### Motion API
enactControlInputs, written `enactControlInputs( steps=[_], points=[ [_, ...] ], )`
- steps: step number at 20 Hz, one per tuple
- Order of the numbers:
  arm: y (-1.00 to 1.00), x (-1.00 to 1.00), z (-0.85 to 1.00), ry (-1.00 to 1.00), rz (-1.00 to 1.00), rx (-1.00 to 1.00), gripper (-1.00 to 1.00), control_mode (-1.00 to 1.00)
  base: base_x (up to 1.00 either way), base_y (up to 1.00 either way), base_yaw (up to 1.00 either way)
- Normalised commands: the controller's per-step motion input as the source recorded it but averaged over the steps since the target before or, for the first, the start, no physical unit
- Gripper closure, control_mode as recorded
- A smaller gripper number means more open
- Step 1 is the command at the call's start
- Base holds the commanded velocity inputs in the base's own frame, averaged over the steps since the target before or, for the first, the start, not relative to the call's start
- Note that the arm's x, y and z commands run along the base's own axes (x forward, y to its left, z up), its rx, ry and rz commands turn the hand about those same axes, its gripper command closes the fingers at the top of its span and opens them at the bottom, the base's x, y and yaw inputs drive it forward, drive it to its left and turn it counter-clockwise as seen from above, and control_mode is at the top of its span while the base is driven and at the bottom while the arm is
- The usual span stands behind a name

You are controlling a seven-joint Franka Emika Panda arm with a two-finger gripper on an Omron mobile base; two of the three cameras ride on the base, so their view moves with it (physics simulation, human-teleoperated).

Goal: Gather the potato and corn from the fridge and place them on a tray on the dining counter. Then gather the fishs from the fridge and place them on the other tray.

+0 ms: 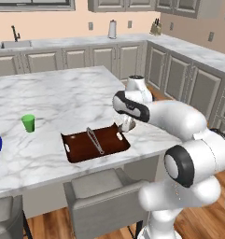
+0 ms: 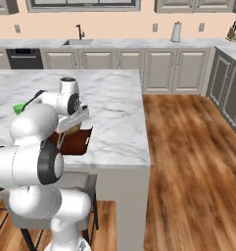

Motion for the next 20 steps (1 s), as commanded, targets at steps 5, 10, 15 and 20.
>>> enactControlInputs(
  steps=[5, 10, 15, 20],
  points=[
    [0.56, 1.00, -0.36, 0.31, 0.28, -0.11, 1.00, -1.00, 0.00, 0.00, 0.00],
    [0.31, 0.87, -0.83, 0.08, 0.13, -0.11, 1.00, -1.00, 0.00, 0.00, 0.00],
    [-0.04, 0.38, -0.83, -0.10, 0.08, 0.04, 1.00, -1.00, 0.00, 0.00, 0.00],
    [-0.06, 0.00, -0.82, -0.19, 0.06, 0.16, 1.00, -1.00, 0.00, 0.00, 0.00]
  ],
)
